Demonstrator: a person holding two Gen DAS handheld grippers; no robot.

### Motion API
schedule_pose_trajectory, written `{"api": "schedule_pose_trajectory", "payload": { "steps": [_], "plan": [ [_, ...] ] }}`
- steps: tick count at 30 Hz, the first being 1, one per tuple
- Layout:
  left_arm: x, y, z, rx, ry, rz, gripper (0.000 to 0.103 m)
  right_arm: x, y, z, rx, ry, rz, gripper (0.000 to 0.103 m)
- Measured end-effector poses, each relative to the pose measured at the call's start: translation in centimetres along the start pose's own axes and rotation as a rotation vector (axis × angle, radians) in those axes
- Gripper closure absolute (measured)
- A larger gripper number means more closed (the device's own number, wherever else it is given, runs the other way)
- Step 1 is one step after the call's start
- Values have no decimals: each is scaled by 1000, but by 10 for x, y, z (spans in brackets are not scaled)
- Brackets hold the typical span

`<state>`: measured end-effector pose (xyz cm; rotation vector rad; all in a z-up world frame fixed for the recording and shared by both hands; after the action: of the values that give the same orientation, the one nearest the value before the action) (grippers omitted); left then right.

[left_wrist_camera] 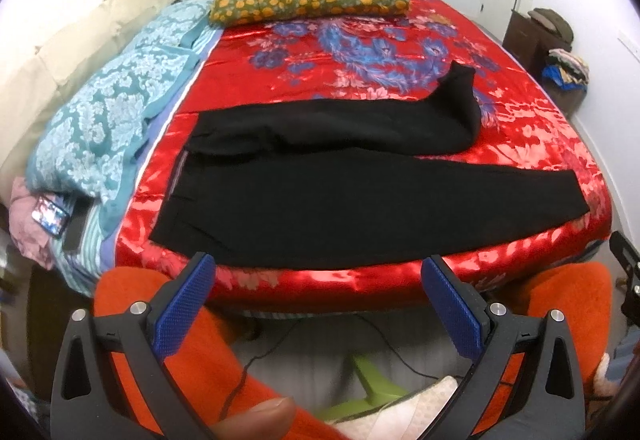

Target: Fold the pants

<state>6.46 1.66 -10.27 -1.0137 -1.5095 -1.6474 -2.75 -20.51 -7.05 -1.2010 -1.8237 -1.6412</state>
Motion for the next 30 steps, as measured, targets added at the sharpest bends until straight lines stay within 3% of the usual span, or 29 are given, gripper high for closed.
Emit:
{"api": "schedule_pose_trajectory", "payload": {
  "steps": [21,30],
  "plan": [
    [-1,-2,2,-17,21,2,0,-14,-13,-6,2,-65,85,0],
    [-4,-2,0,-17,16,18,0,-20,-15,0,133,-174,124,0]
  ]
}}
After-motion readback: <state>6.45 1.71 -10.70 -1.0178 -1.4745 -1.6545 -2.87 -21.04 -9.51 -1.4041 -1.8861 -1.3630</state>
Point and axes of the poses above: each gripper's, at about its wrist camera, not at the fingertips, and x roughly against the way its jaws point, z to its left, y to its top, the point moved 10 cm from there along -x, roughly the way its jaws point, and after that the axes turned 5 degrees about z, right-handed, at the moved point
